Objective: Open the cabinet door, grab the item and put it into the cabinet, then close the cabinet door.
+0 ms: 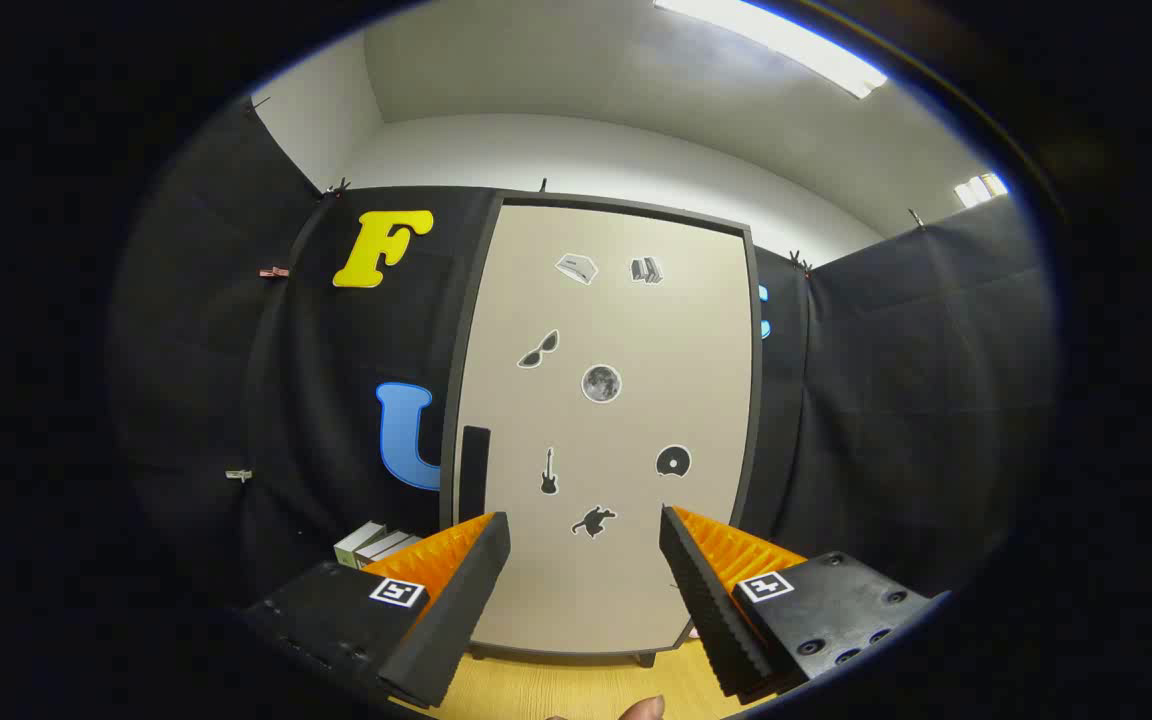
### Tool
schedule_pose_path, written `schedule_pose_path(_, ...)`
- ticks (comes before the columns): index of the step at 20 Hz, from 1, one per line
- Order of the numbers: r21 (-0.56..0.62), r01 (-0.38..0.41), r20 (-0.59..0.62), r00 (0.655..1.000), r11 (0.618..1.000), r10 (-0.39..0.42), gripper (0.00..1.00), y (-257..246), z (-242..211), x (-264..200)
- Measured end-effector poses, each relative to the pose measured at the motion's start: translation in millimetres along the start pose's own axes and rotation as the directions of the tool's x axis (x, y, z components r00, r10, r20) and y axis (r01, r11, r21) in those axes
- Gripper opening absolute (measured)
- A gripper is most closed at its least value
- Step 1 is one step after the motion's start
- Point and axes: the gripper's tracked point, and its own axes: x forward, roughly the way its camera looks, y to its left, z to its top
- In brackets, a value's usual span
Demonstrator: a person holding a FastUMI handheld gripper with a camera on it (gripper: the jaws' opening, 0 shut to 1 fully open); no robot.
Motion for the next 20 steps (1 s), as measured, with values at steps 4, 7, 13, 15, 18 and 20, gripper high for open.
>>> schedule_pose_path(4,-0.004,0.000,0.003,1.000,1.000,0.000,0.97,0.7,0.3,0.7)
schedule_pose_path(7,0.001,0.000,0.000,1.000,1.000,0.000,0.97,1.3,-1.2,2.0)
schedule_pose_path(13,0.000,-0.005,0.002,1.000,1.000,0.005,0.97,2.7,-0.8,2.7)
schedule_pose_path(15,-0.002,-0.003,0.003,1.000,1.000,0.003,0.97,1.0,-1.1,3.1)
schedule_pose_path(18,0.005,-0.002,-0.002,1.000,1.000,0.002,0.97,1.0,-3.1,3.8)
schedule_pose_path(20,0.006,-0.004,-0.004,1.000,1.000,0.004,0.97,1.5,-3.8,3.6)
